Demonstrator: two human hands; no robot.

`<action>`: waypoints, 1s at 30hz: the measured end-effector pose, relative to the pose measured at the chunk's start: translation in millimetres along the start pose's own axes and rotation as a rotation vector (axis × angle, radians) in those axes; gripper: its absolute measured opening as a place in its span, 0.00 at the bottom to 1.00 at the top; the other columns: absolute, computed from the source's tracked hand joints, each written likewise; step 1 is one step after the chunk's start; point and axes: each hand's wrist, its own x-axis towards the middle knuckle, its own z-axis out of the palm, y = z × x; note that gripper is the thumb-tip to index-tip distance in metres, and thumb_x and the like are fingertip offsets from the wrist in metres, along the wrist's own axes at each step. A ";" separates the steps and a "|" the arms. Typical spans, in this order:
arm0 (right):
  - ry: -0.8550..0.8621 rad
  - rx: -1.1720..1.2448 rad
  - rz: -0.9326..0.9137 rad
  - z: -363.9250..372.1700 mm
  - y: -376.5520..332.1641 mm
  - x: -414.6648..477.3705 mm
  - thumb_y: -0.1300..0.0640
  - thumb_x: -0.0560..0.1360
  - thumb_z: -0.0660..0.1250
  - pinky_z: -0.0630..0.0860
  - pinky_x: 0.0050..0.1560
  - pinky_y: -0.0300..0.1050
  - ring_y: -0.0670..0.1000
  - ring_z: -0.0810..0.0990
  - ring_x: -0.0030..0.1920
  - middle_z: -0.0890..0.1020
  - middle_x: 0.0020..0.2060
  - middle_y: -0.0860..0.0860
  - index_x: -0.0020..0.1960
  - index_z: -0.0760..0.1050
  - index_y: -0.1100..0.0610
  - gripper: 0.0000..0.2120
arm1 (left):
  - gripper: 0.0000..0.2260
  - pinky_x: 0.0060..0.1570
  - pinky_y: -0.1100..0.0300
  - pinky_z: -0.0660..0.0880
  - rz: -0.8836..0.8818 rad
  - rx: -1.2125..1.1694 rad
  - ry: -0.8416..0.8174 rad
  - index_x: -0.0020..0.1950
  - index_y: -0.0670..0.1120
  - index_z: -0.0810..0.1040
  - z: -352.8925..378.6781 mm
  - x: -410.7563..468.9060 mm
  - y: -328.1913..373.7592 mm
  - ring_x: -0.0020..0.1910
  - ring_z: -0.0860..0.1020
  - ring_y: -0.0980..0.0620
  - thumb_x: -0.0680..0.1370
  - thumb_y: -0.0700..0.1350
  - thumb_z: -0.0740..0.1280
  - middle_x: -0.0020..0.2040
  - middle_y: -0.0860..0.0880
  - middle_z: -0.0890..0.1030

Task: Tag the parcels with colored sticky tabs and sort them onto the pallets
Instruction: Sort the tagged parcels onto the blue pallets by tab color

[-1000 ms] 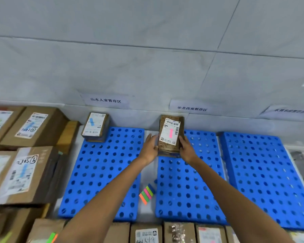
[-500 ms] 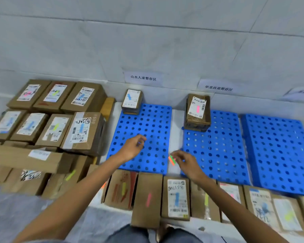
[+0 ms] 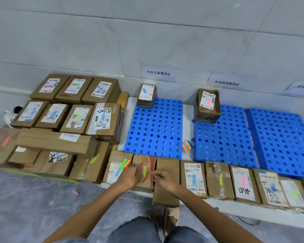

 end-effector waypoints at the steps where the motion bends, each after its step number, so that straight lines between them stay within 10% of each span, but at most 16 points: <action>1: 0.001 -0.027 0.013 7.6 -3.0 1.6 0.64 0.80 0.55 0.70 0.61 0.43 0.54 0.75 0.61 0.74 0.63 0.55 0.62 0.74 0.58 0.14 | 0.13 0.57 0.58 0.70 -0.015 0.014 0.008 0.60 0.39 0.74 2.4 -3.8 -3.5 0.58 0.74 0.44 0.79 0.41 0.58 0.60 0.40 0.74; 7: 0.062 -0.056 0.044 31.2 -18.8 7.9 0.65 0.78 0.54 0.68 0.33 0.33 0.48 0.74 0.39 0.77 0.50 0.55 0.64 0.71 0.61 0.16 | 0.12 0.60 0.60 0.68 0.008 -0.044 0.034 0.61 0.43 0.73 7.4 -13.0 -11.3 0.60 0.71 0.47 0.79 0.42 0.57 0.61 0.43 0.74; 12: 0.164 0.134 0.047 26.8 -24.0 4.1 0.70 0.77 0.55 0.76 0.44 0.45 0.60 0.78 0.47 0.80 0.51 0.58 0.58 0.73 0.60 0.14 | 0.15 0.57 0.64 0.69 -0.069 -0.432 0.084 0.51 0.46 0.75 -6.4 -12.6 -7.1 0.61 0.73 0.50 0.72 0.28 0.60 0.58 0.48 0.76; 17: 0.240 0.283 -0.137 7.4 -36.3 -13.8 0.67 0.78 0.57 0.78 0.41 0.33 0.44 0.77 0.51 0.79 0.54 0.53 0.55 0.74 0.55 0.12 | 0.12 0.49 0.61 0.78 -0.040 -0.727 0.198 0.55 0.44 0.76 -43.2 -22.8 0.9 0.61 0.73 0.49 0.76 0.31 0.62 0.61 0.46 0.73; 30: 0.739 0.233 -0.468 -162.4 -20.9 -64.6 0.70 0.76 0.61 0.73 0.48 0.24 0.39 0.72 0.54 0.69 0.56 0.53 0.64 0.73 0.53 0.19 | 0.15 0.54 0.73 0.73 0.429 -0.645 0.323 0.59 0.46 0.78 -62.1 13.0 199.2 0.57 0.71 0.58 0.74 0.35 0.68 0.56 0.51 0.67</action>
